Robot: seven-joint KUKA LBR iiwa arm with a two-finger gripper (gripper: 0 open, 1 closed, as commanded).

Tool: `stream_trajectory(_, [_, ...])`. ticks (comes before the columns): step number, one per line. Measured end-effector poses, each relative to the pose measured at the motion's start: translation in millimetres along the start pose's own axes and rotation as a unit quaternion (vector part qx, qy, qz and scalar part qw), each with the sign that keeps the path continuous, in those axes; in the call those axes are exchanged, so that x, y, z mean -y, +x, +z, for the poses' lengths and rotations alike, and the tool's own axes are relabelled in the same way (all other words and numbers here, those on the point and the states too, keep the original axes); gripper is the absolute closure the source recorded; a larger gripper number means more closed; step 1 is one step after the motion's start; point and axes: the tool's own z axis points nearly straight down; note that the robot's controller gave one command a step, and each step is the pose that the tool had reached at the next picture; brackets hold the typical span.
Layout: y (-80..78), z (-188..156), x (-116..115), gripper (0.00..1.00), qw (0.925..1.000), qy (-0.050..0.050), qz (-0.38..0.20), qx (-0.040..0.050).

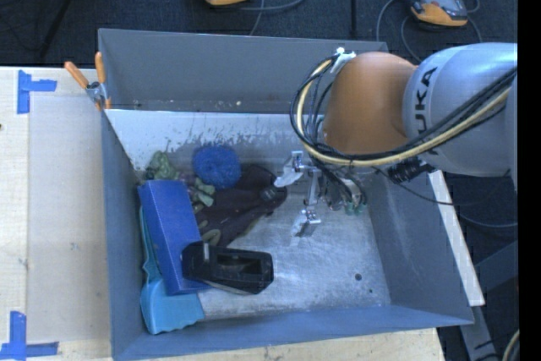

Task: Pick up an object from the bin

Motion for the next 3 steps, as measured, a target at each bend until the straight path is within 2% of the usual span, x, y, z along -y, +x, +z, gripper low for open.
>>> stream_trajectory(1, [-14.8, 48.5, -20.2, 0.00, 0.9998, -0.001, 0.022, -0.0018])
stream_trajectory(2, [-21.0, 63.0, -27.0, 1.00, 0.9990, 0.000, 0.046, 0.0004])
stream_trajectory(3, [-21.0, 63.0, -27.0, 1.00, 0.9989, 0.000, 0.046, 0.0004])
